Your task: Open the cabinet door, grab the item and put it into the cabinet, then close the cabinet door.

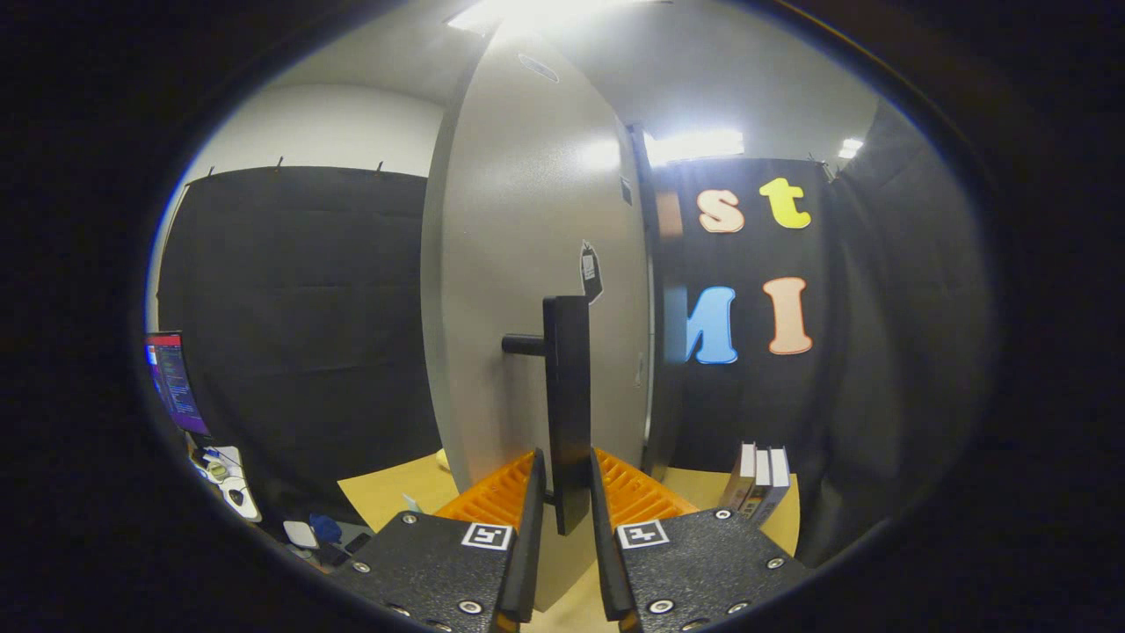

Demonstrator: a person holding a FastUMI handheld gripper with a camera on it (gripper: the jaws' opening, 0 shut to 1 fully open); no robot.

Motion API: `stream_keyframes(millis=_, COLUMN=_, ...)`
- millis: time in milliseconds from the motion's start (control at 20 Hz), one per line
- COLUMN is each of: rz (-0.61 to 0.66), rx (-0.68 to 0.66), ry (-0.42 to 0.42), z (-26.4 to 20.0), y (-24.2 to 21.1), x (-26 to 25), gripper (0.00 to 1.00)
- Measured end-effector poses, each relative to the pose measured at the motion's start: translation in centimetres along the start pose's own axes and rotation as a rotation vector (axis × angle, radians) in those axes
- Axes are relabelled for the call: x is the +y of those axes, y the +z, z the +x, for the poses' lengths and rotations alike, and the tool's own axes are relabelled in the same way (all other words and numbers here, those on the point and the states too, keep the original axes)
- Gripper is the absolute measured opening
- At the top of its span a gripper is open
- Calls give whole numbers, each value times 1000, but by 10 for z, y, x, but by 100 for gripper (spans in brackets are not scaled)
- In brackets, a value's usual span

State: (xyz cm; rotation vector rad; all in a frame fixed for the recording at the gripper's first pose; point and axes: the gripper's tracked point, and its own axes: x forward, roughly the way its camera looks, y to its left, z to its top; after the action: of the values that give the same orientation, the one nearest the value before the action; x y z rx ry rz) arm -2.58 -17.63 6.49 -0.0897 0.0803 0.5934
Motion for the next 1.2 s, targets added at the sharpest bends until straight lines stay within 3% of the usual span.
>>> stream_keyframes(millis=100, rz=41, rx=-1, ry=25, z=-2, y=-2, x=8, gripper=28)
stream_keyframes(millis=250, rz=-24, rx=-4, ry=4, z=-7, y=-5, x=11, gripper=33)
stream_keyframes(millis=300, rz=-52, rx=-26, ry=-14, z=-6, y=-4, x=8, gripper=44)
stream_keyframes(millis=450, rz=-93, rx=-28, ry=-93, z=-10, y=-6, x=-8, gripper=59)
stream_keyframes(millis=500, rz=-75, rx=-28, ry=-109, z=-11, y=-7, x=-11, gripper=74)
stream_keyframes(millis=600, rz=-7, rx=-58, ry=-140, z=-16, y=0, x=-14, gripper=83)
stream_keyframes(millis=850, rz=150, rx=-77, ry=-198, z=-32, y=9, x=-23, gripper=91)
stream_keyframes(millis=1050, rz=73, rx=-190, ry=-244, z=-60, y=45, x=-16, gripper=93)
stream_keyframes(millis=1200, rz=26, rx=-187, ry=-216, z=-65, y=53, x=10, gripper=95)
